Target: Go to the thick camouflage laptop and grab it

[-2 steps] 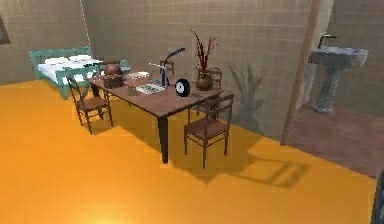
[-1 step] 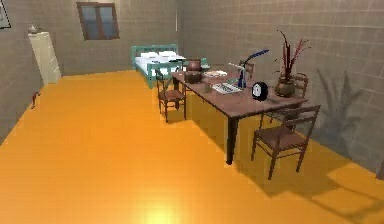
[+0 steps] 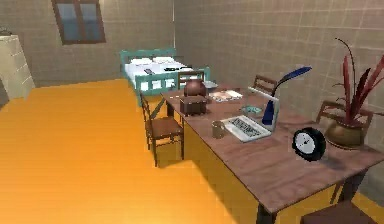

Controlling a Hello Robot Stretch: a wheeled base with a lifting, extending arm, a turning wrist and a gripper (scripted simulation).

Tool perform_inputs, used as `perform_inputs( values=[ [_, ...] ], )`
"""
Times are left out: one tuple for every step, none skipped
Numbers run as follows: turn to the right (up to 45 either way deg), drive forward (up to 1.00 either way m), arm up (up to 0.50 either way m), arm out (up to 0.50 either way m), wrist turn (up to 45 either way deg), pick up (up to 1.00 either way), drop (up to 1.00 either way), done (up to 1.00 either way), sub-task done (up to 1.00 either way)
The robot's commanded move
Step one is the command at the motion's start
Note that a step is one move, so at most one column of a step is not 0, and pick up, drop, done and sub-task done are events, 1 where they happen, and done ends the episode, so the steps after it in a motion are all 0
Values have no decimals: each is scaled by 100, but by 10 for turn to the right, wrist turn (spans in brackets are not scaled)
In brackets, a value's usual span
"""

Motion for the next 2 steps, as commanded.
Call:
perform_inputs(
  values=[
    [0, 65, 0, 0, 0, 0, 0, 0, 0],
    [-450, 0, 0, 0, 0, 0, 0, 0, 0]
  ],
)
